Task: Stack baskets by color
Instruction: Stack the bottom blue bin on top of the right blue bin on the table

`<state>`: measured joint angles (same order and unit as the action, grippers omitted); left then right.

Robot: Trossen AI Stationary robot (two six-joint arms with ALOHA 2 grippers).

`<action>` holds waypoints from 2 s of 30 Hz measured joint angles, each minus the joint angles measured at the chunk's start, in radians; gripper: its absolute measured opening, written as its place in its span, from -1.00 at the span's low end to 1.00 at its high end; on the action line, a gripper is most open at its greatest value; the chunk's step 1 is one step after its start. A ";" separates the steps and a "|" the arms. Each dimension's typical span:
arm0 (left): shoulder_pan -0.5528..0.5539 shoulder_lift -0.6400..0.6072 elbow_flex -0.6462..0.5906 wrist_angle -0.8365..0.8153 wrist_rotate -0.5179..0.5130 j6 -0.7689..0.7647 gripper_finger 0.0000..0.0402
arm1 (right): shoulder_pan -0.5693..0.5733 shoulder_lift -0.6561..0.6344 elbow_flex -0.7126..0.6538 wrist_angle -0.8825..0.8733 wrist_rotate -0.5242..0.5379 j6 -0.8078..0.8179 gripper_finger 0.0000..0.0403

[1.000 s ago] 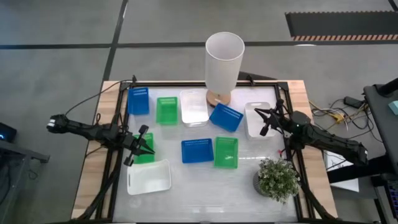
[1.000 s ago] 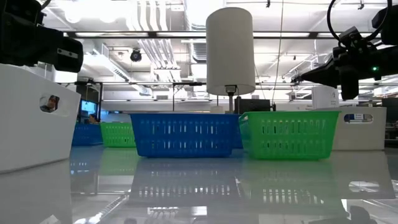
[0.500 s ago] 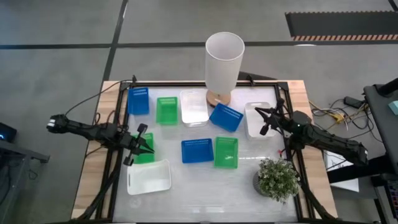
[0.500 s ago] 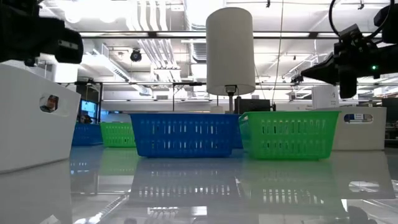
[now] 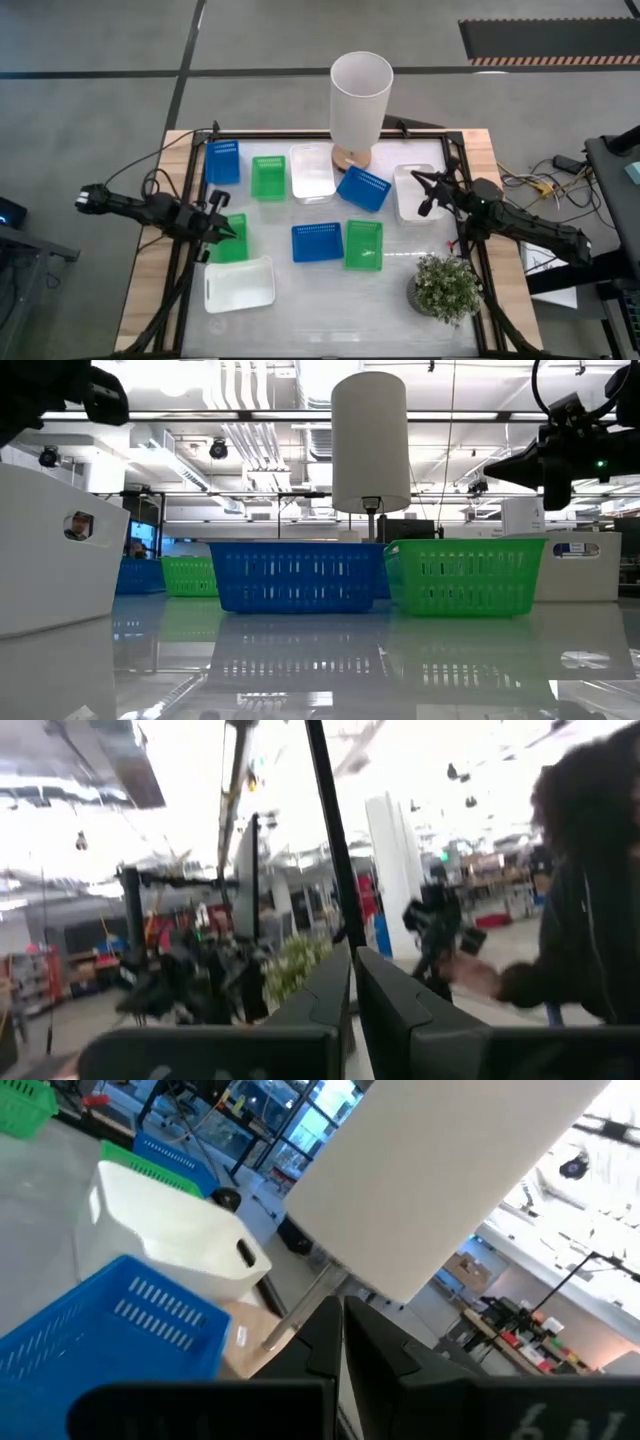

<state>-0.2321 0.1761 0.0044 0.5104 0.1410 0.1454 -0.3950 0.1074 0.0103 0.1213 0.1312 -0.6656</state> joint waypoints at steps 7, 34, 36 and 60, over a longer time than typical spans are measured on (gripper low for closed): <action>-0.001 0.013 0.000 0.049 0.005 -0.008 -0.97 | 0.000 0.000 0.000 0.010 0.000 -0.130 -0.96; 0.000 0.052 0.006 0.177 -0.025 -0.006 -0.97 | 0.002 0.004 0.000 0.214 -0.083 1.138 -0.96; 0.000 0.052 0.006 0.197 -0.031 -0.006 -0.97 | 0.004 0.004 0.000 0.268 -0.112 1.099 -0.96; 0.000 0.134 0.005 0.206 -0.035 -0.007 -0.97 | 0.096 0.412 0.161 0.696 -0.264 0.888 -0.96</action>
<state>-0.2321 0.3097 0.0097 0.7167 0.1059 0.1379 -0.2986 0.5197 0.1711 0.8173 -0.1325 0.2219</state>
